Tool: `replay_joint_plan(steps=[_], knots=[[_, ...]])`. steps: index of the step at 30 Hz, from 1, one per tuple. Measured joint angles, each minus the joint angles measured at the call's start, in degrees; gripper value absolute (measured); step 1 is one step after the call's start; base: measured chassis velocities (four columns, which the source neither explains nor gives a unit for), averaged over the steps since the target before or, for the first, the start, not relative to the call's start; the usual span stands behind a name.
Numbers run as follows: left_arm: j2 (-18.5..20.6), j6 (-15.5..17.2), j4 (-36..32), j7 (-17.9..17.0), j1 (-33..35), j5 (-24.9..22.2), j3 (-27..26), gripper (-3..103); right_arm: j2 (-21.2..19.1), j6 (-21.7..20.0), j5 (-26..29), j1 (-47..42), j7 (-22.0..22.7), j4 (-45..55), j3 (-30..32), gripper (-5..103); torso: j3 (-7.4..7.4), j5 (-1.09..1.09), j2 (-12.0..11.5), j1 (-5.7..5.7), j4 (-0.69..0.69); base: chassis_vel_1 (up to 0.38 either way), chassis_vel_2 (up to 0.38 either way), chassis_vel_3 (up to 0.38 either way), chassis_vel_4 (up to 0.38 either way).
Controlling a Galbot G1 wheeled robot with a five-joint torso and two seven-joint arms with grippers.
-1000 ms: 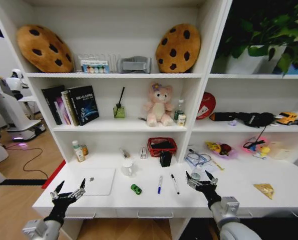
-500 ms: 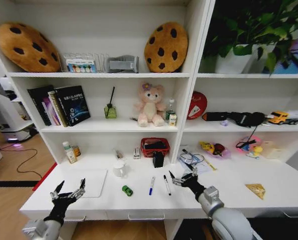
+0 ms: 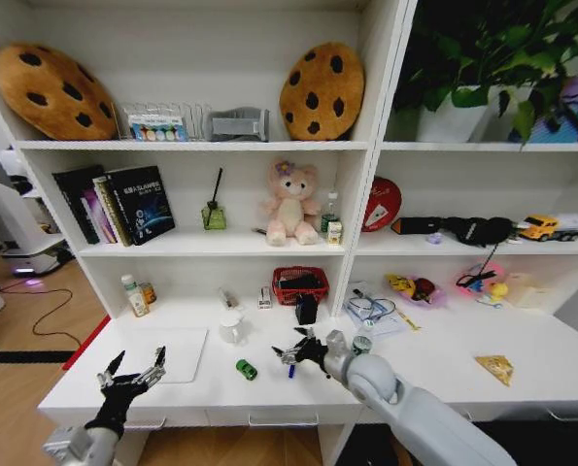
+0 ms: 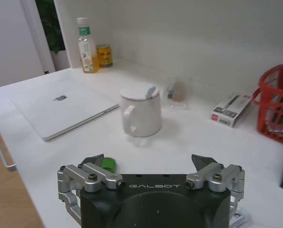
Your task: Organize the objects on the table.
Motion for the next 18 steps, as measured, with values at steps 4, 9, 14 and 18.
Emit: replay_joint_plan(steps=[4,9,14,18], knots=[[0.0,0.0,0.0,0.0,0.0,0.0,0.0,100,0.4,-4.2,3.8,1.4,-0.6,0.9,-1.9,100,-0.01,0.01,0.0,-0.01,-0.02,0.000,0.000,0.000,0.000],[0.0,0.0,0.0,0.0,0.0,0.0,0.0,100,0.6,-7.6,6.8,4.6,-0.7,0.5,-3.4,100,-0.01,0.01,0.0,-0.02,-0.01,0.000,0.000,0.000,0.000],[0.0,0.0,0.0,0.0,0.0,0.0,0.0,100,0.9,-10.1,10.0,9.8,2.3,-0.8,-7.7,100,-0.01,0.00,0.0,-0.02,0.00,0.000,0.000,0.000,0.000],[0.0,0.0,0.0,0.0,0.0,0.0,0.0,100,3.4,-10.2,12.6,11.7,5.9,-2.6,-9.9,100,-0.01,0.01,0.0,-0.01,0.00,0.000,0.000,0.000,0.000]])
